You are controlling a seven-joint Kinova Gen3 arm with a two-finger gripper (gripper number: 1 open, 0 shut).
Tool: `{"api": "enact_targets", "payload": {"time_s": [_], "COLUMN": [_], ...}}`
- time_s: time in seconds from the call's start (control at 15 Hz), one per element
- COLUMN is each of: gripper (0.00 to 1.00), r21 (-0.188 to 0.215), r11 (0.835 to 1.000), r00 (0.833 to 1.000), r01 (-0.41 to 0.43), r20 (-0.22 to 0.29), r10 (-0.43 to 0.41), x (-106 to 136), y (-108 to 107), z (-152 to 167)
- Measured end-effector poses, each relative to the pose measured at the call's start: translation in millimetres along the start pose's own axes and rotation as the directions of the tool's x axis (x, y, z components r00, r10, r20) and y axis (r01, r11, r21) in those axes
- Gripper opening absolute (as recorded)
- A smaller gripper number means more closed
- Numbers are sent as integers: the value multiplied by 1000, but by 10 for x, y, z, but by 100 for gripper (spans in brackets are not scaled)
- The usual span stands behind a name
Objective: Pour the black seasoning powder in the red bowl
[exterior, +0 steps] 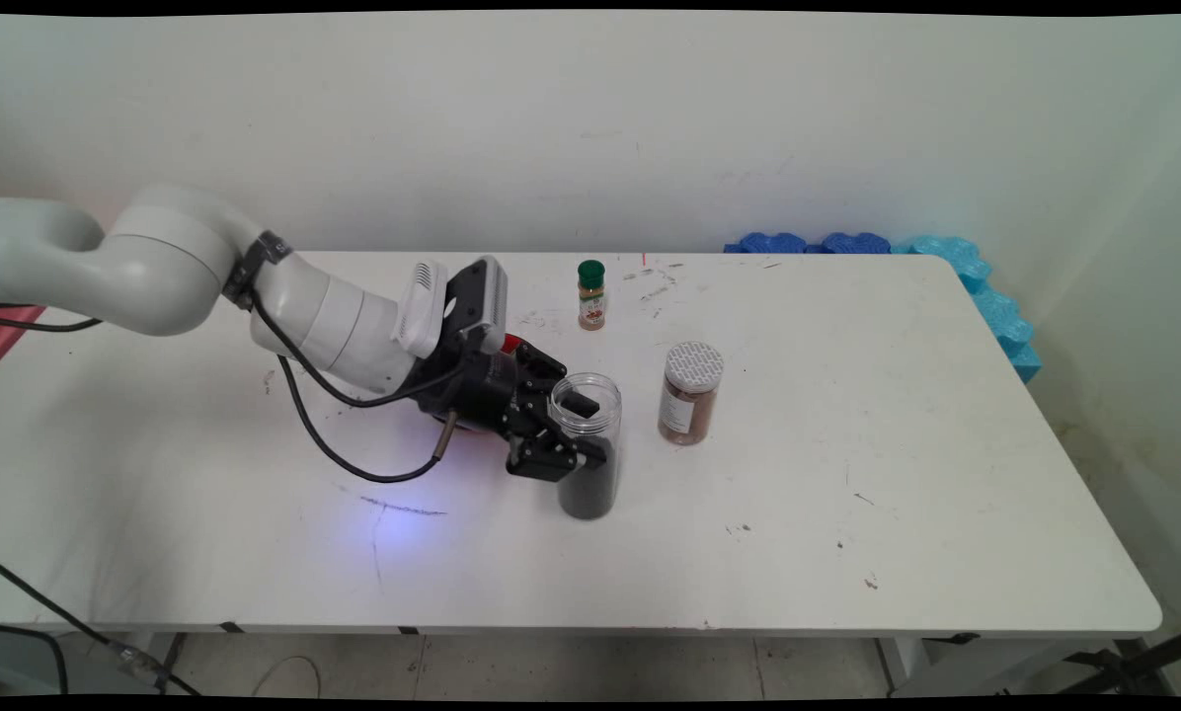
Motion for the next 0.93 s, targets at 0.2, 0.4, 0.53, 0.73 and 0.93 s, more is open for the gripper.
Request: {"api": "enact_targets", "payload": {"time_s": [0.2, 0.4, 0.53, 0.73, 0.93], "gripper": [0, 0, 0, 0, 0], "r21": [-1, 1, 1, 1, -2], "r11": [1000, 1000, 1000, 1000, 1000], "r00": [1000, 1000, 999, 999, 998], "r01": [-6, -9, -9, -5, -11], "r20": [-10, -21, -34, -51, -64], "r10": [6, 9, 9, 5, 11], "x": [32, 68, 107, 157, 201], "y": [11, 16, 23, 28, 34], "z": [-97, -207, -332, -510, -647]}}
